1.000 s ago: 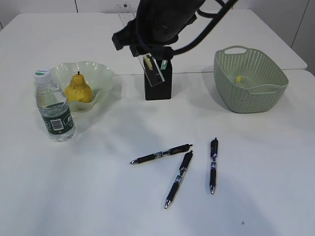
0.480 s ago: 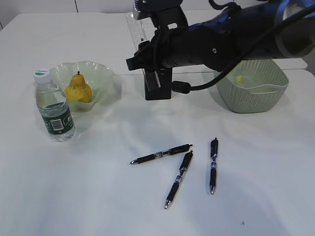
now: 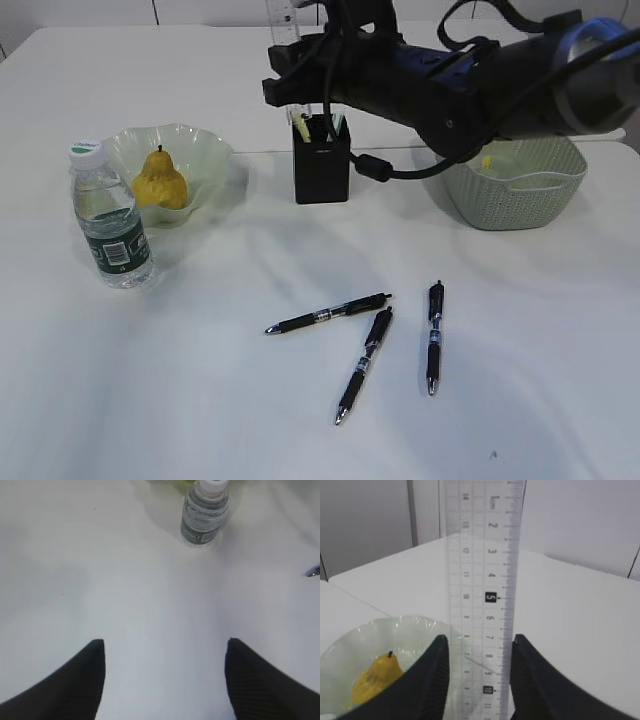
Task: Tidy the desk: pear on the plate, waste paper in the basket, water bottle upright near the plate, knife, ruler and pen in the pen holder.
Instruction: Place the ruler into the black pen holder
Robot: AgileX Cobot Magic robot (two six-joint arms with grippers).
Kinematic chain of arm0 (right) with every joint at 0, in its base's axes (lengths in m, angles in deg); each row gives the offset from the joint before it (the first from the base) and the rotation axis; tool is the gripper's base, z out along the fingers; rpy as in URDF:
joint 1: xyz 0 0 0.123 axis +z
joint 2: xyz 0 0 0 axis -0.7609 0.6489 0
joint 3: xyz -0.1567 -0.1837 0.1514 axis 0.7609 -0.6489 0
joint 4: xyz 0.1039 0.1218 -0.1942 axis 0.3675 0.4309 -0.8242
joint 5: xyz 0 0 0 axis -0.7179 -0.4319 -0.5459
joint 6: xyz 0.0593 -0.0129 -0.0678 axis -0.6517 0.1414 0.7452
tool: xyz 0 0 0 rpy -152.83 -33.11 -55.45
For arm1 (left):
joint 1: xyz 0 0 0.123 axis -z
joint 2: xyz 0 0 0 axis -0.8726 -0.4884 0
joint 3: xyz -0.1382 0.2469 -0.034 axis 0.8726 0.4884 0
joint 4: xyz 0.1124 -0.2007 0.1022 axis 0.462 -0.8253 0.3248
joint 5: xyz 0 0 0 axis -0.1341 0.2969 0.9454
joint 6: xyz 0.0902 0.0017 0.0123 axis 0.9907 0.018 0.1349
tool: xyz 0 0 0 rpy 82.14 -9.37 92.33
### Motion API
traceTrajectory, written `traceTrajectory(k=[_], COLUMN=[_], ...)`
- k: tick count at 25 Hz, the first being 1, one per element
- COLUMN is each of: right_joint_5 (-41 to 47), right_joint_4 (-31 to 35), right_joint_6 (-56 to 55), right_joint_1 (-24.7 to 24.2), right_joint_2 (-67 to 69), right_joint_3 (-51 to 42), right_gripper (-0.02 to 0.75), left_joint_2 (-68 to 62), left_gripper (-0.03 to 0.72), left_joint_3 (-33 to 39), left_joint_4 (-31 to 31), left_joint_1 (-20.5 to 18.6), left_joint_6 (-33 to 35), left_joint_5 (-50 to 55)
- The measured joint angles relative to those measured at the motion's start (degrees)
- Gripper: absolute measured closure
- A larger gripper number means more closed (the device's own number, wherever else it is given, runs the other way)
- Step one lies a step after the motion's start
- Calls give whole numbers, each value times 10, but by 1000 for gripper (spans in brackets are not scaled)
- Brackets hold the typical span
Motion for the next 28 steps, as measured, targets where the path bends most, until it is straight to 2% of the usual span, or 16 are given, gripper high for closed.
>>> traceTrajectory(k=[4, 10, 28], right_joint_5=[-33, -37, 19], right_joint_4=[32, 41, 41], right_joint_6=[7, 7, 22], right_joint_1=[-18, -32, -40], right_joint_2=[20, 61, 159], right_joint_3=[0, 40, 174], right_gripper=[426, 426, 426], left_joint_2=[0, 0, 0], left_gripper=[161, 162, 162], left_joint_3=[0, 0, 0], left_joint_4=[-1, -4, -20], left_joint_1=[0, 0, 0], left_joint_6=[0, 0, 0], left_joint_5=[0, 0, 0])
